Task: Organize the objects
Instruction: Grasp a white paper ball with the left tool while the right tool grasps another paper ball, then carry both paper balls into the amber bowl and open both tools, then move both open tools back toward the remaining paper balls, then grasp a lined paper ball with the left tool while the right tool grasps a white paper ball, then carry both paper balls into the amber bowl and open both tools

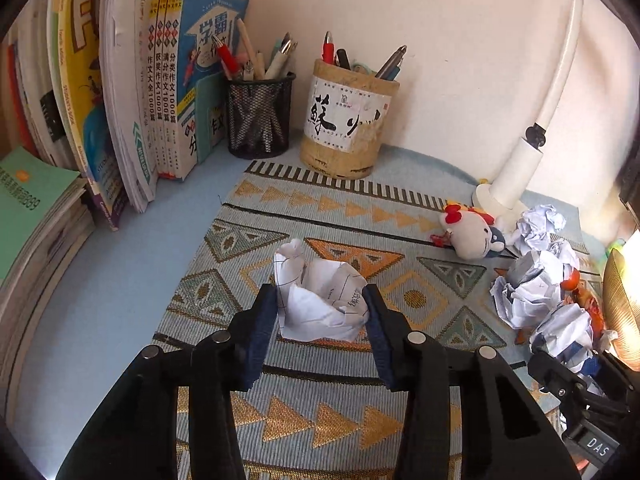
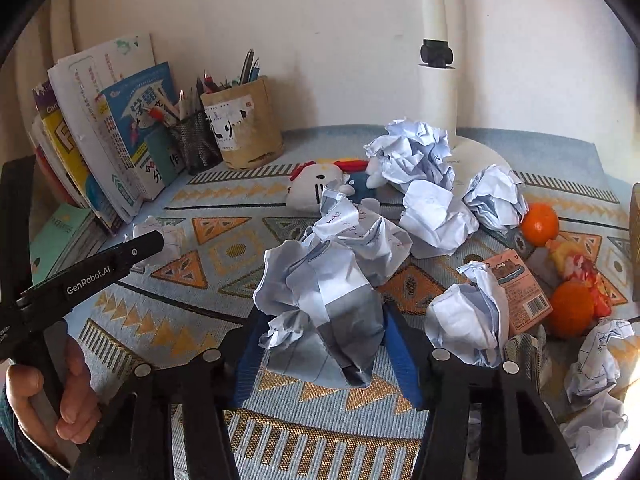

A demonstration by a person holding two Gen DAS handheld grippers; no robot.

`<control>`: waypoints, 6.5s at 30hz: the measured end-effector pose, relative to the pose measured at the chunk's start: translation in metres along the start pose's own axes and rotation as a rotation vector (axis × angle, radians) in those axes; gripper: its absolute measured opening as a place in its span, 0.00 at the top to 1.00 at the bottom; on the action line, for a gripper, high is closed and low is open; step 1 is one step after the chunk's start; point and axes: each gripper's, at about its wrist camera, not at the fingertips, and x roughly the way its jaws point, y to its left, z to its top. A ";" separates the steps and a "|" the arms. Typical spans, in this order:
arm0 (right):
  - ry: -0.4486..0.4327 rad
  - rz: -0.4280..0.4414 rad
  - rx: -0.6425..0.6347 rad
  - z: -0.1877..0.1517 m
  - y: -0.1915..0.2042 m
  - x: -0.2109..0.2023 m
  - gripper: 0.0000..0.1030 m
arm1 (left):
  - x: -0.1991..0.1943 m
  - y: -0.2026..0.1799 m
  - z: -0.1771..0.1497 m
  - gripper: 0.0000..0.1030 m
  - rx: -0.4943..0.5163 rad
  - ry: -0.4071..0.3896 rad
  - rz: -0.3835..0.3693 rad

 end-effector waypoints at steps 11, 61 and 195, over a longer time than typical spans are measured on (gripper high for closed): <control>-0.070 0.108 -0.065 -0.049 -0.002 -0.089 0.46 | -0.079 -0.036 -0.075 0.60 -0.085 -0.030 -0.082; -0.045 0.236 -0.025 -0.091 -0.052 -0.161 0.47 | -0.107 -0.077 -0.073 0.60 -0.016 -0.068 -0.228; -0.153 -0.110 0.087 -0.075 -0.176 -0.221 0.56 | -0.106 -0.204 -0.091 0.55 0.257 0.021 -0.466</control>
